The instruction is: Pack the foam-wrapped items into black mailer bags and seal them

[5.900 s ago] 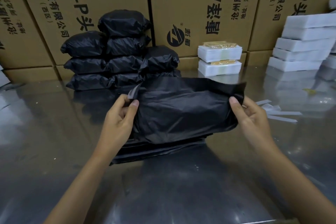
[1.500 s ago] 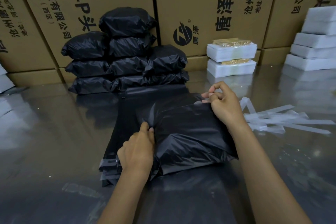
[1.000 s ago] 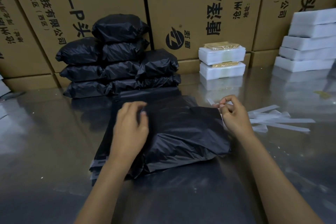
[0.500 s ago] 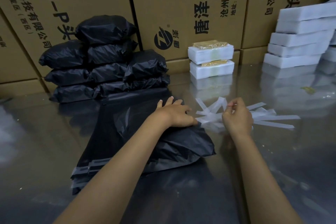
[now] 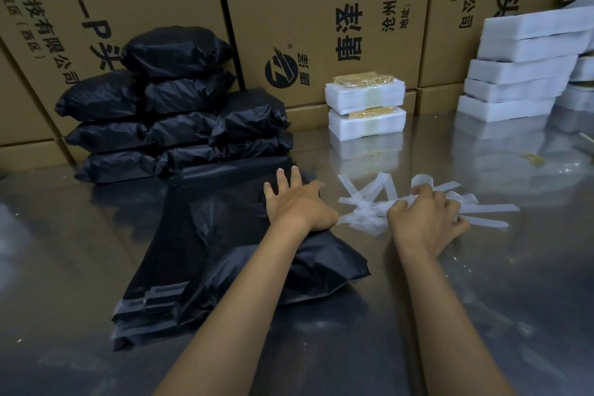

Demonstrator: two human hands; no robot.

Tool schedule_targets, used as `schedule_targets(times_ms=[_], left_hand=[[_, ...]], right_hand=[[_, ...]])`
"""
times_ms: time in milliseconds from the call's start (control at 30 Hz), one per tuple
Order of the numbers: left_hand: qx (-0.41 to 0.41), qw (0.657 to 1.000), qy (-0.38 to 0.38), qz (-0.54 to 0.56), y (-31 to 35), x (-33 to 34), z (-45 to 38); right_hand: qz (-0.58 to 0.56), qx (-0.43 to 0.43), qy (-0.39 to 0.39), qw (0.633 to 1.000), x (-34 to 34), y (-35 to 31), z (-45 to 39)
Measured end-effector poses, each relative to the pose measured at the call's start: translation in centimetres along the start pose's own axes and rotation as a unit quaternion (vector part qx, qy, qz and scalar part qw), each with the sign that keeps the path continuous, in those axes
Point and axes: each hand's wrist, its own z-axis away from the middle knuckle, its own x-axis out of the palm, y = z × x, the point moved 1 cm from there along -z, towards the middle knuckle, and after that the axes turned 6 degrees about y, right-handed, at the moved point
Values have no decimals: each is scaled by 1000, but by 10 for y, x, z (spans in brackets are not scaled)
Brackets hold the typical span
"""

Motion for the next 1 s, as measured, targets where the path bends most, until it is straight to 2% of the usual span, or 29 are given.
schedule_targets(times_ms=[100,133,167,200,233,267,300,333,400,467,567,600,667,867,1000], left_hand=[[25,996,80,38,-5,7,4],[33,994,90,58,-7,7,4],[40,992,86,87,-9,6,3],[45,986,76,144,-13,1,0],[44,970,68,228,-20,-6,-3],[37,944,71,320,-29,-15,-5],[23,920,97,378,-42,-24,-7],[4,911,137,390,-58,-30,-9],[-49,911,191,362,-95,-28,-10],[-112,894,165,402,-125,-11,-3],[-155,792,98,583,-140,16,9],[-156,779,97,600,-141,19,10],[-163,771,101,607,-143,24,7],[-209,781,81,583,-146,26,8],[-194,780,51,593,-150,27,12]], right_hand=[[-44,-55,7,997,-2,-11,5],[-109,-74,-20,991,-3,-20,9],[-207,-65,-81,973,-3,-33,15],[-314,-31,-165,934,-5,-48,23],[-400,13,-253,881,-8,-63,32],[-449,39,-319,834,-8,-73,41],[-459,36,-365,809,-7,-79,48],[-446,18,-399,801,-6,-82,54],[-415,-7,-443,795,-4,-81,63],[-400,-1,-473,785,-3,-79,67],[-406,12,-497,767,-3,-78,70],[-406,16,-494,768,-2,-78,70],[-407,37,-493,768,-2,-79,70],[-426,78,-528,731,-9,-81,70],[-361,49,-546,754,-7,-98,67]])
